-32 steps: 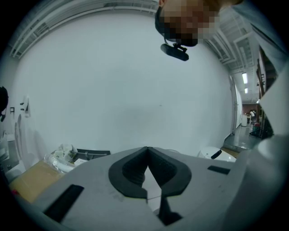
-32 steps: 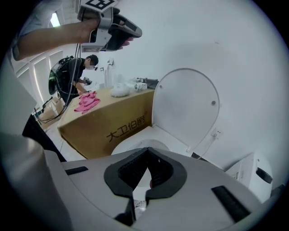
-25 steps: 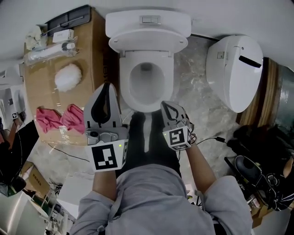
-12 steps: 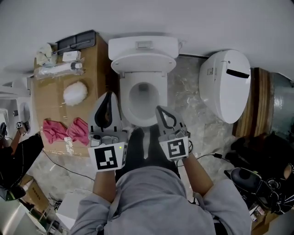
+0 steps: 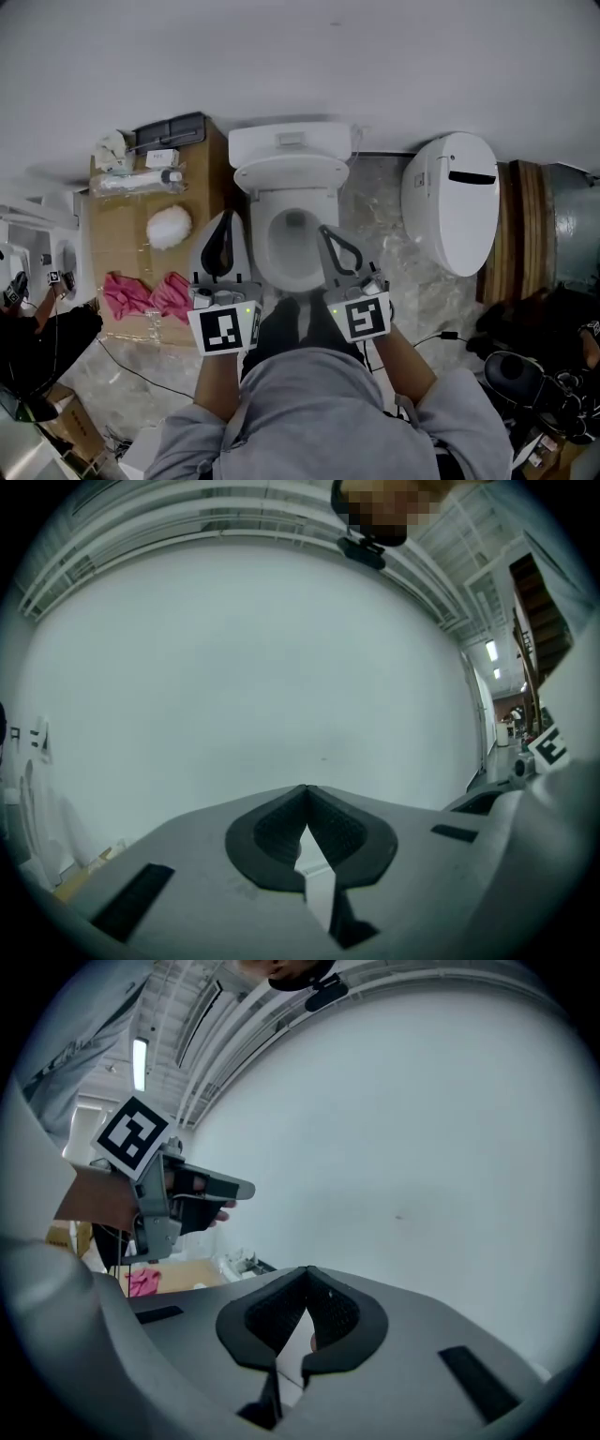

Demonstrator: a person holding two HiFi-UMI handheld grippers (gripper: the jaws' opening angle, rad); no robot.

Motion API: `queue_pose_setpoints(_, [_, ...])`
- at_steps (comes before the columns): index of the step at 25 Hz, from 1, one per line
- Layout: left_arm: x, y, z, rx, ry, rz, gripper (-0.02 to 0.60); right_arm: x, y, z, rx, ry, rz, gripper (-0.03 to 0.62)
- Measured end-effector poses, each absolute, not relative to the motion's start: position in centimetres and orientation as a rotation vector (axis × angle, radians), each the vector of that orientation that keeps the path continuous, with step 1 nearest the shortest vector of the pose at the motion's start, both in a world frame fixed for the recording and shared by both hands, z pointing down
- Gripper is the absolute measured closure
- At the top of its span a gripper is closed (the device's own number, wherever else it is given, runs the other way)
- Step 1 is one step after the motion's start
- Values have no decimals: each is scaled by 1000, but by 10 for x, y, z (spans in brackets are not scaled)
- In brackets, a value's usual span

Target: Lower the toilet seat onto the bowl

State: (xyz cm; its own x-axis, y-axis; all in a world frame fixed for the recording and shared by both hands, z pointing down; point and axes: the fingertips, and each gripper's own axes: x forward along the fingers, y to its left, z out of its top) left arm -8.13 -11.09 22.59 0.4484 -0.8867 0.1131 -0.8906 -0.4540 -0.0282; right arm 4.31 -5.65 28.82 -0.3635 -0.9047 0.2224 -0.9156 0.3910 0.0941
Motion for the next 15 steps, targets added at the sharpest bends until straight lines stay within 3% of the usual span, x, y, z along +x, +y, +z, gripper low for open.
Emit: queue_pose_setpoints(15, [-72,-114,165,2723,-1656,76,581,56,-74,189,1785,-2515,-92,595])
